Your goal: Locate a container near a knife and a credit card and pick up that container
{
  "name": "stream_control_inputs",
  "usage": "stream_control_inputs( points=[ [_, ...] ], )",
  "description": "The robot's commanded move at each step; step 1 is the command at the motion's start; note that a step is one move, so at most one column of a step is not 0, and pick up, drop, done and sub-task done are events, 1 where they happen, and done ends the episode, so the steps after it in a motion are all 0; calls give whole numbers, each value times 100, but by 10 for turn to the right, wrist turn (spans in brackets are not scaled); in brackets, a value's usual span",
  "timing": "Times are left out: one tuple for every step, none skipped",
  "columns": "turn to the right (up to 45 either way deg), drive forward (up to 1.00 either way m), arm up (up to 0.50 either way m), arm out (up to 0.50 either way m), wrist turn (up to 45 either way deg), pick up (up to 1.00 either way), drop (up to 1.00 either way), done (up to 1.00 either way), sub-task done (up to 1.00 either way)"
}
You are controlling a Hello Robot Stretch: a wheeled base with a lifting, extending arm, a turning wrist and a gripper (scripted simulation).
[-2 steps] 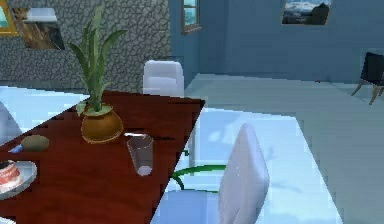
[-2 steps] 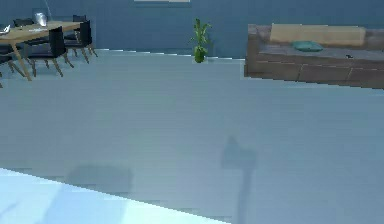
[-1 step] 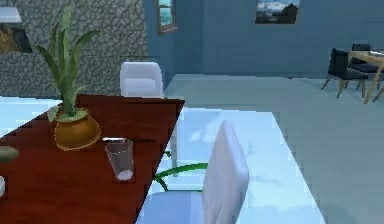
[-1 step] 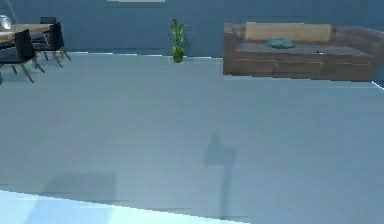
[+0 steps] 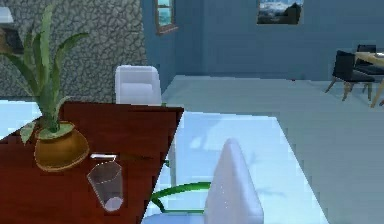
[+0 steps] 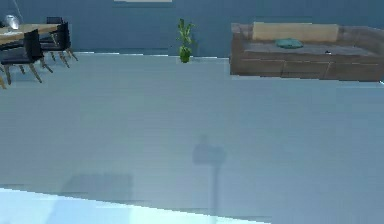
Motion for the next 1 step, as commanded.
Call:
stream_control_inputs(
  points=[
    [-450,0,0,0,0,0,0,0,0]
  ],
)
